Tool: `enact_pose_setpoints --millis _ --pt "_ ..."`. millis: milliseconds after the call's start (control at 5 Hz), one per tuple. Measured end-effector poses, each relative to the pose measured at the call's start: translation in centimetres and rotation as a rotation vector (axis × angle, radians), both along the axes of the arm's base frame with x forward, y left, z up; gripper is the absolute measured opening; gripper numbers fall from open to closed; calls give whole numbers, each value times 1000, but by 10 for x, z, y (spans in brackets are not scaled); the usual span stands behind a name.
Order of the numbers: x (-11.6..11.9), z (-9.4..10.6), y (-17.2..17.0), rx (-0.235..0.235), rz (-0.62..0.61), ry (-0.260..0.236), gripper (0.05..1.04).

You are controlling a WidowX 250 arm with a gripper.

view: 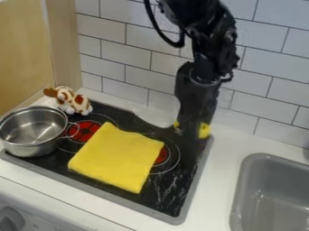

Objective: Taking the knife at the right side of the burner

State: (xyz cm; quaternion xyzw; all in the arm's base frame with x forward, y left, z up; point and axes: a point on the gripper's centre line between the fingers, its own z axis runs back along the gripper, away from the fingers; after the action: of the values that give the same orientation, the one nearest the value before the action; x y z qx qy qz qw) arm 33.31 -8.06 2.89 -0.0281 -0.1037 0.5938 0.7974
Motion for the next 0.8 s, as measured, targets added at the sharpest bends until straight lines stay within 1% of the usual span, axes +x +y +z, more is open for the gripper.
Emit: enact_pose_setpoints --millis 200,400,600,800 --pt "-13 17 4 6 -78 -28 467" --pt "-33 23 6 17 -177 -21 467" --pt "-61 23 -8 49 -367 -2 467" --pt "-80 20 -16 68 -562 23 467"
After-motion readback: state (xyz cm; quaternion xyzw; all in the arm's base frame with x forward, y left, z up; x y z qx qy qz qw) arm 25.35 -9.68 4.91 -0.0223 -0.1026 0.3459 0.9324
